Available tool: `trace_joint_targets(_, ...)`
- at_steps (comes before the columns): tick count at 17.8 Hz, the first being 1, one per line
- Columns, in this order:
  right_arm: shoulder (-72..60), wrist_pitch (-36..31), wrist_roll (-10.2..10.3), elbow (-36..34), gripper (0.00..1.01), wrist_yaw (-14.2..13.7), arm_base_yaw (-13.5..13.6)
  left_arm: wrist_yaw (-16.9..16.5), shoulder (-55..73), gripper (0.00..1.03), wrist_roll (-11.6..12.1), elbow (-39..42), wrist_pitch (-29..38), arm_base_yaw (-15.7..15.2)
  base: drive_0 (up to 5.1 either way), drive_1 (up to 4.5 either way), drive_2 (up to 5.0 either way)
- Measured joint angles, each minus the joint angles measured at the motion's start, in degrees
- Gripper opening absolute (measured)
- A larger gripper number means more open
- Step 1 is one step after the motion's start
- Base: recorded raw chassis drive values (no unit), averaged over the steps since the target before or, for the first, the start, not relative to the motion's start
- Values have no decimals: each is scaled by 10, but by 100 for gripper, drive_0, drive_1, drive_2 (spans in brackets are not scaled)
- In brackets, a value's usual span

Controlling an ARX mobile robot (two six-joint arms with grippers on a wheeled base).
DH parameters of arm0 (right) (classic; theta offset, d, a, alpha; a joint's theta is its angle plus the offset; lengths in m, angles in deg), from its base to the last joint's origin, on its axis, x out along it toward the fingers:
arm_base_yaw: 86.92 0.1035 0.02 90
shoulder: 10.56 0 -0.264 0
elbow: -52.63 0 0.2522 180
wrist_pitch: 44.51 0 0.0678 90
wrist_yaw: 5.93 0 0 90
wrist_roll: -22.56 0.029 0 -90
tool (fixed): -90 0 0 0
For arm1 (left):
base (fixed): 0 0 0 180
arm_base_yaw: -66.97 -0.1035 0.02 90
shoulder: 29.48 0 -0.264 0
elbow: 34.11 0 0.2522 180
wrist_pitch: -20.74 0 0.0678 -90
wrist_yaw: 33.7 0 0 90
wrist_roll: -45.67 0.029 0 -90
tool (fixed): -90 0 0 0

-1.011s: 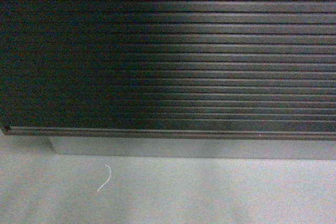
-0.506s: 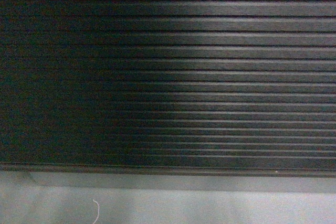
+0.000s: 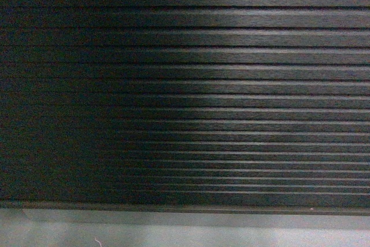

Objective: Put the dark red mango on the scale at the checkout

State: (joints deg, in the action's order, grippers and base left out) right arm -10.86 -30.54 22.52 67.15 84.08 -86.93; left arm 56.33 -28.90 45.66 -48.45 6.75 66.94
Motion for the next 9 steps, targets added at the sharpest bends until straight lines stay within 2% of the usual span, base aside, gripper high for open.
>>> trace_joint_targets(9, 0, 0, 0, 0, 98, 0, 0, 0, 0, 98, 0, 0, 0, 0, 0, 0, 0)
